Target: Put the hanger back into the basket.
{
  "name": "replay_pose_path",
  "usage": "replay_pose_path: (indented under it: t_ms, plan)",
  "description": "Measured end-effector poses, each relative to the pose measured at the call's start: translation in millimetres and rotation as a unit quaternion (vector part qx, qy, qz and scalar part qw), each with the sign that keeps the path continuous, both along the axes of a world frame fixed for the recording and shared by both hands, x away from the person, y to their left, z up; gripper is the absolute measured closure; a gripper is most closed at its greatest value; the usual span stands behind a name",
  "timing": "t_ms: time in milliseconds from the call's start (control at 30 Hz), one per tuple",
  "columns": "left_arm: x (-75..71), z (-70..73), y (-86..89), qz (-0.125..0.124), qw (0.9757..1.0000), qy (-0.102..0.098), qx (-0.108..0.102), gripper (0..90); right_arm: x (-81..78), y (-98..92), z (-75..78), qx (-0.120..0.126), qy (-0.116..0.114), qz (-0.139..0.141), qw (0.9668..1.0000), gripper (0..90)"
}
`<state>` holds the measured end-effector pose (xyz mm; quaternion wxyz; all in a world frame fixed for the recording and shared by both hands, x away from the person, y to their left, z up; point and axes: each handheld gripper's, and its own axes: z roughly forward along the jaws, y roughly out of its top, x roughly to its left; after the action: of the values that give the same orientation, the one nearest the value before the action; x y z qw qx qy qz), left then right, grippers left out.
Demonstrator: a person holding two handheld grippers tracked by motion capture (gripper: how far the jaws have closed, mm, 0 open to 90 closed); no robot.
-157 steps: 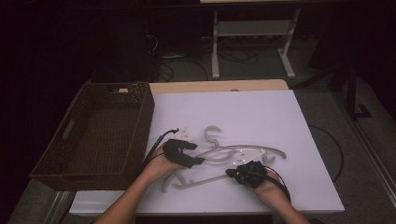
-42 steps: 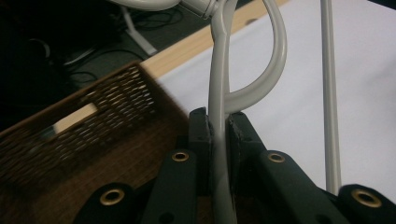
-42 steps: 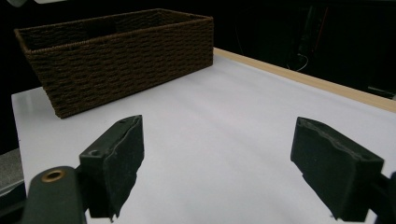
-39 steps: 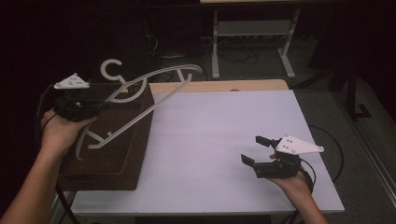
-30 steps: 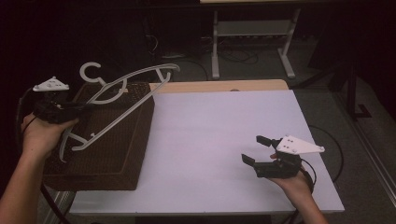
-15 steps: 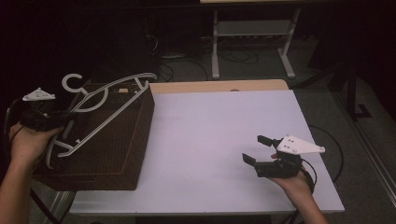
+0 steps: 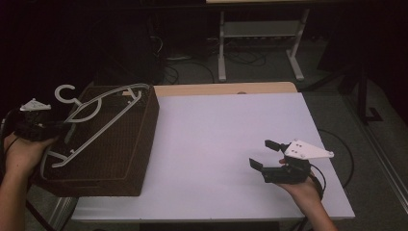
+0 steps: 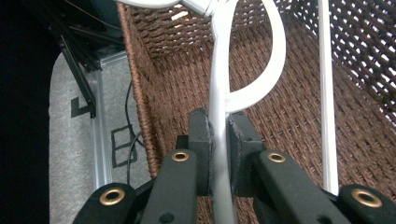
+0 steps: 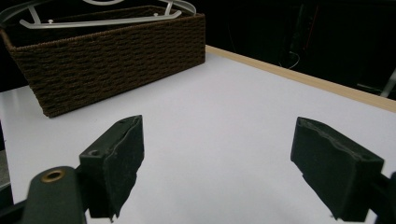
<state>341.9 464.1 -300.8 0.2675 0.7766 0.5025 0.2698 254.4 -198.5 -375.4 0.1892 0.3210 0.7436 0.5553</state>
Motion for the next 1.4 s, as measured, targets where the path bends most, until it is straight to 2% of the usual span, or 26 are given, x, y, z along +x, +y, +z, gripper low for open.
replay_pose_path:
  t_ms: [233,333,367,400,433,500,567,633,733,767,800,933,1100,1267,1367,1400]
  plan:
    - [6.4,-6.3,-3.9,-0.007,0.9998,0.015,0.014,81.8,-0.6,-1.3,0.1,-0.002,-0.001,-0.003,1.0000,16.6]
    - [8.7,-10.5,-3.3,-0.005,0.9997,0.019,0.011,81.3,-0.9,-1.3,0.1,-0.002,-0.001,-0.004,1.0000,16.6]
    - [9.2,-11.5,-2.2,-0.001,0.9999,0.015,0.006,76.6,-1.0,-1.1,0.1,-0.002,-0.001,-0.004,1.0000,16.6]
    - [9.2,-12.0,-1.3,0.000,1.0000,0.009,0.002,68.0,-1.1,-1.1,0.1,-0.002,-0.001,-0.003,1.0000,16.6]
    - [8.9,-11.7,-0.4,-0.003,1.0000,0.007,-0.007,64.0,-1.1,-1.2,0.2,-0.002,-0.001,-0.003,1.0000,16.6]
    - [8.1,-9.8,-0.8,0.000,1.0000,-0.002,-0.007,59.4,-1.1,-1.5,0.3,-0.004,-0.002,-0.005,1.0000,16.6]
    - [7.2,-7.9,-1.9,-0.004,0.9997,-0.009,-0.024,55.6,-1.2,-1.6,0.7,-0.002,-0.002,-0.006,1.0000,16.6]
    - [6.2,-5.1,-3.1,-0.007,0.9994,-0.016,-0.031,50.5,-1.3,-1.4,1.3,0.000,-0.003,-0.006,1.0000,16.6]
    - [3.4,0.1,-7.8,-0.017,0.9974,-0.028,-0.064,43.3,-1.5,-2.2,2.3,0.000,-0.002,-0.007,1.0000,16.6]
    - [3.4,0.1,-7.8,-0.017,0.9974,-0.028,-0.064,41.4,-1.5,-2.2,2.3,0.000,-0.002,-0.007,1.0000,16.6]
    - [0.5,4.0,-14.2,-0.029,0.9963,-0.037,-0.072,37.7,-1.2,-3.5,5.2,0.000,-0.005,-0.010,0.9999,16.5]
    - [-5.7,10.3,-30.0,-0.048,0.9923,-0.058,-0.098,31.7,0.5,-5.6,12.1,0.002,-0.010,-0.009,0.9999,16.2]
    - [-11.4,15.4,-51.4,-0.065,0.9862,-0.077,-0.131,23.9,3.4,-6.7,17.6,0.010,-0.003,-0.007,0.9999,14.7]
    - [-17.2,17.4,-73.1,-0.088,0.9782,-0.096,-0.162,18.2,8.1,-6.8,22.4,0.012,0.001,-0.002,0.9999,13.0]
    - [-20.5,16.6,-85.6,-0.101,0.9733,-0.100,-0.180,15.2,10.0,-7.0,26.0,0.018,0.004,-0.001,0.9998,12.5]
    - [-21.2,16.0,-89.1,-0.108,0.9725,-0.101,-0.181,14.1,11.1,-6.9,27.1,0.020,-0.001,0.001,0.9998,12.3]
